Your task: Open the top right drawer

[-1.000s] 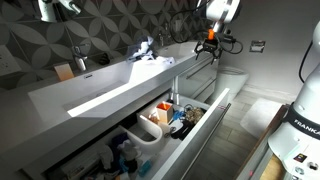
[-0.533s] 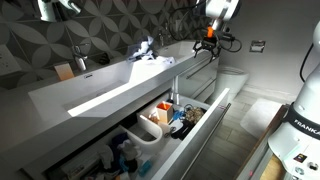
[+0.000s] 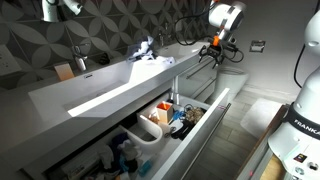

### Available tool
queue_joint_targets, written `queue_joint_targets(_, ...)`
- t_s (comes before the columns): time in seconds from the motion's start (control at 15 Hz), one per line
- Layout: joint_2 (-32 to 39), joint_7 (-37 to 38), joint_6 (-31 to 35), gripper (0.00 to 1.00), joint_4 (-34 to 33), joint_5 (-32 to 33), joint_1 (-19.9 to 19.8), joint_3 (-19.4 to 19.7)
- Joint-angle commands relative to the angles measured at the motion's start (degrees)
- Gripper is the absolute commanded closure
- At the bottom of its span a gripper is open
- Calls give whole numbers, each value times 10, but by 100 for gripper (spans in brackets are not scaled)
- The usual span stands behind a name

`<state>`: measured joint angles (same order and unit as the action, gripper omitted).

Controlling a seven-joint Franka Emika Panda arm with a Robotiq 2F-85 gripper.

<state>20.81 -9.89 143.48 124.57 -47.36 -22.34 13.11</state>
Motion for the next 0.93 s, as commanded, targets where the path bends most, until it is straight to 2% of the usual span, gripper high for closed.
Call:
queue_joint_targets(0.0, 74, -77, -14, 0, -69, -76, -51, -22)
queue_joint_targets(0.47, 176, -94, -24, 0, -157, -121, -84, -35)
queue_joint_targets(0.87, 210, -62, -43, 0, -193, -116, -80, -31)
